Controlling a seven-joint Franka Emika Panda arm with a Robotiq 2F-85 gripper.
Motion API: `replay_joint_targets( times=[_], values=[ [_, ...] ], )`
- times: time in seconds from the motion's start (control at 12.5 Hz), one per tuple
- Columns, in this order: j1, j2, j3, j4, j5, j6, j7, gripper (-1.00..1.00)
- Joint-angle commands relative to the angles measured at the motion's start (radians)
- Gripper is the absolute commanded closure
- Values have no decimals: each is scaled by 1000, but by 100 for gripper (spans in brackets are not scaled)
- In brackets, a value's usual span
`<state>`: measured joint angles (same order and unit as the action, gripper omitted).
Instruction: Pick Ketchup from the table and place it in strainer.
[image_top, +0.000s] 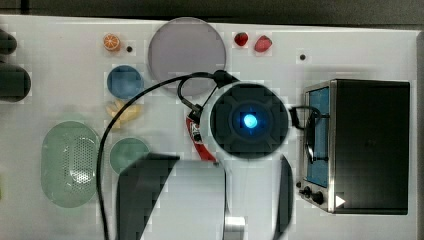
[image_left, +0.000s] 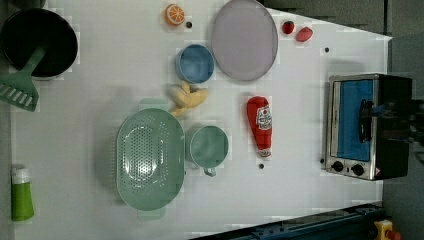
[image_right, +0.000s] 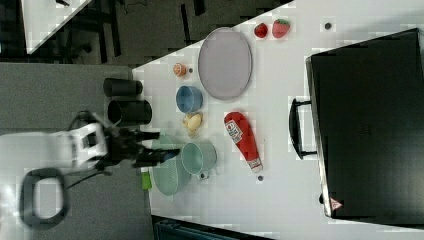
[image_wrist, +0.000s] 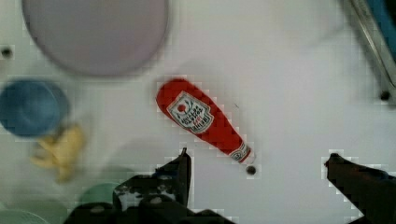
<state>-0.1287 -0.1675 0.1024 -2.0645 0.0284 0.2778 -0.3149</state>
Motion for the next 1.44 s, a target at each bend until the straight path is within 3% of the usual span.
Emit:
replay_joint_targets(
  times=[0.08, 0.56, 0.88, 1.44],
  values=[
    [2, 79, 32, -68, 3, 79, -339, -100],
    [2, 175, 48, -237, 2, 393, -694, -100],
    [4, 268, 49, -321, -13, 590, -715, -100],
    [4, 466, 44, -337, -38, 807, -702, -100]
  ],
)
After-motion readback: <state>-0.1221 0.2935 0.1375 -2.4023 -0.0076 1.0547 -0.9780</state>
